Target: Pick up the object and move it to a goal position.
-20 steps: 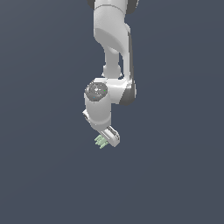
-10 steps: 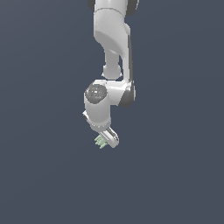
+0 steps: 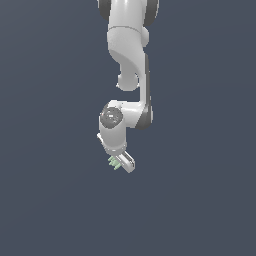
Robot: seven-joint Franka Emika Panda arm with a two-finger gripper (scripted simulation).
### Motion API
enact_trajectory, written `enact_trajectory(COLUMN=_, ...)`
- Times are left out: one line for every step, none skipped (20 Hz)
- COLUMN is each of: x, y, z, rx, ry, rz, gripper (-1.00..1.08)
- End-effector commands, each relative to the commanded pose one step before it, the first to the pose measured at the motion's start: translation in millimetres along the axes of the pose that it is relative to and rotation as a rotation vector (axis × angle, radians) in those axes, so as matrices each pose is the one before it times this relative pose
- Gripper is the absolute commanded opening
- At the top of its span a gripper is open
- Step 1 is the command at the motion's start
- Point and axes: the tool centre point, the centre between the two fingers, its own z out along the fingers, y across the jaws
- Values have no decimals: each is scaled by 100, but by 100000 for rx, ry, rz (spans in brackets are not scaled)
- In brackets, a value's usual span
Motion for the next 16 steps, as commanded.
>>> enact_trajectory(x=94, y=-96, z=267, rx=137, ry=128, rz=24, gripper=100)
enact_trajectory(x=15, y=-11, z=-9, rx=0, ry=0, rz=0, gripper=100)
enact_trajectory(x=0, y=0, z=0, rx=0, ry=0, rz=0, gripper=-100)
enact_trajectory(x=0, y=0, z=0, rx=0, ry=0, rz=0, gripper=-100)
enact_trajectory(x=0, y=0, z=0, rx=0, ry=0, rz=0, gripper=-100)
enact_trajectory(x=0, y=0, z=0, rx=0, ry=0, rz=0, gripper=-100)
enact_trajectory(x=0, y=0, z=0, rx=0, ry=0, rz=0, gripper=-100)
enact_trajectory(x=0, y=0, z=0, rx=0, ry=0, rz=0, gripper=-100)
enact_trajectory(x=0, y=0, z=0, rx=0, ry=0, rz=0, gripper=-100)
enact_trajectory(x=0, y=0, z=0, rx=0, ry=0, rz=0, gripper=-100)
enact_trajectory(x=0, y=0, z=0, rx=0, ry=0, rz=0, gripper=-100)
enact_trajectory(x=0, y=0, z=0, rx=0, ry=0, rz=0, gripper=-100)
enact_trajectory(x=-31, y=-36, z=-25, rx=29, ry=-4, rz=-63, gripper=-100)
enact_trajectory(x=-8, y=5, z=-20, rx=0, ry=0, rz=0, gripper=-100)
enact_trajectory(x=-24, y=15, z=-61, rx=0, ry=0, rz=0, gripper=-100)
enact_trajectory(x=-41, y=25, z=-102, rx=0, ry=0, rz=0, gripper=-100)
